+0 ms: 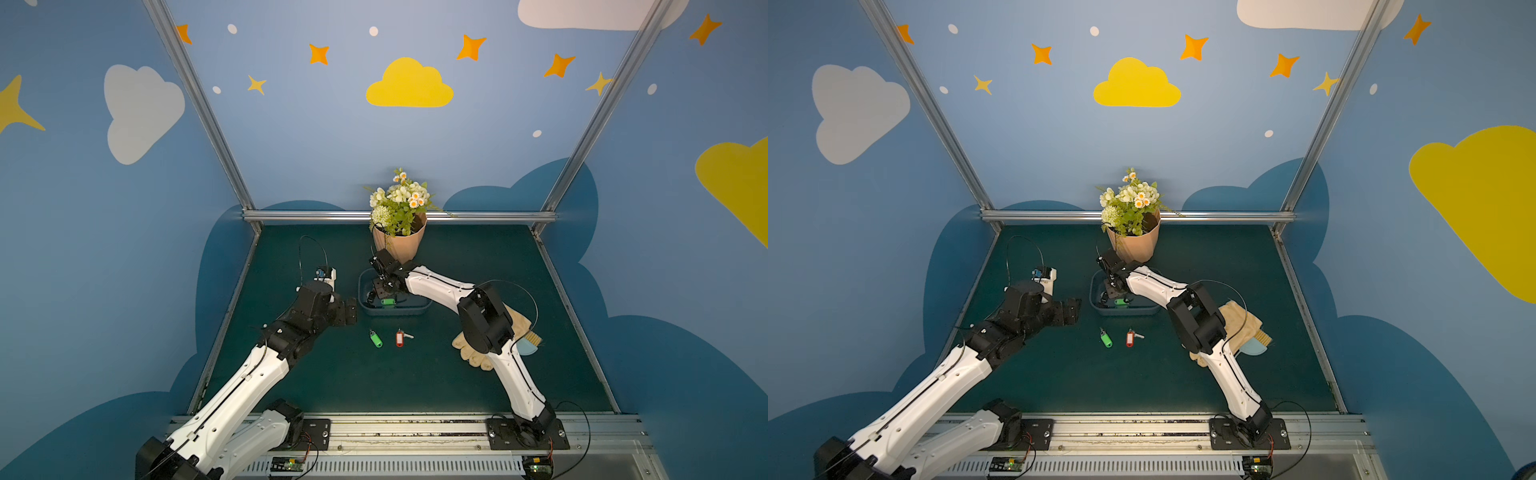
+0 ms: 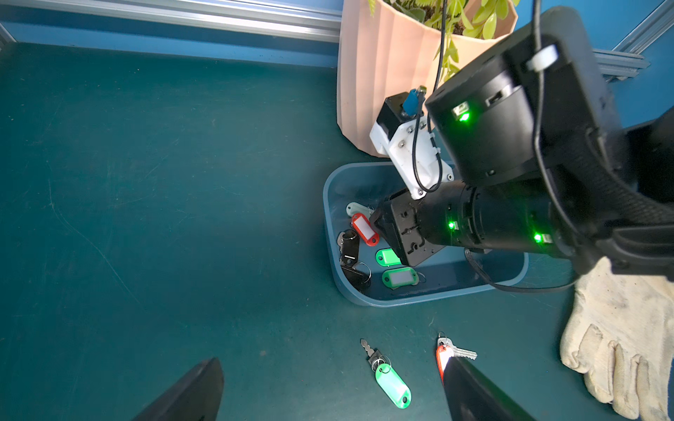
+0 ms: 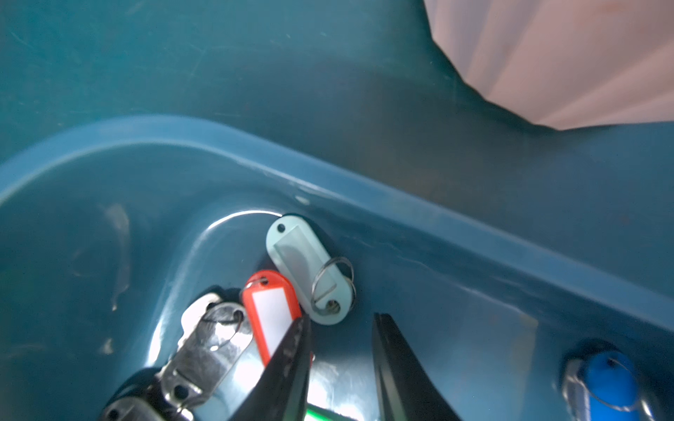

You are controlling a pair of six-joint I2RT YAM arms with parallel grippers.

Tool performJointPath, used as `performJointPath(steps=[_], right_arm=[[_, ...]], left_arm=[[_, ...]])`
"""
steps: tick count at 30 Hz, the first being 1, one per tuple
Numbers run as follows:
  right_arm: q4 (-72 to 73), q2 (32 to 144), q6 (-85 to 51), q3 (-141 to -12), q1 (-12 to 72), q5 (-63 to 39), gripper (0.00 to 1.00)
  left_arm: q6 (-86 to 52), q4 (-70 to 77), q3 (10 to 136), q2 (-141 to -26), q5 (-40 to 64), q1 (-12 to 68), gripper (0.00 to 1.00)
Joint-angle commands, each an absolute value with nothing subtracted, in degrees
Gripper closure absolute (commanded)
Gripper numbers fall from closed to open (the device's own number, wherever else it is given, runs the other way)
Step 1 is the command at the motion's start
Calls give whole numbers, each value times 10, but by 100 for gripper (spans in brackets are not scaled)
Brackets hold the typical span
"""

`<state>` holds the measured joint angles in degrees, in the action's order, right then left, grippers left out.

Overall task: Take the keys out of the storage box
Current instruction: Pick up the key from the storage box.

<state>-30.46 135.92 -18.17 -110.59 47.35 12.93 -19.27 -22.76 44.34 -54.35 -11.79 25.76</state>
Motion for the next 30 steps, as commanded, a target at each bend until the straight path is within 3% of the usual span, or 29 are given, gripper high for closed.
performJointPath(steps=[1,7,21,30], right_arm=[[-287,1377,-186,-1121,479,127,65],[-267,1387,-192,-1121,481,140,67],[-260,1356,-172,-1117,484,175,100],[-258,1296,-165,-1074,488,189,100]], left_arm=[[-185,-223,435,-538,-112,255,0],[-183,-222,434,-537,-112,255,0],[-182,-222,435,-536,-113,255,0],[-182,-222,434,-536,-113,255,0]])
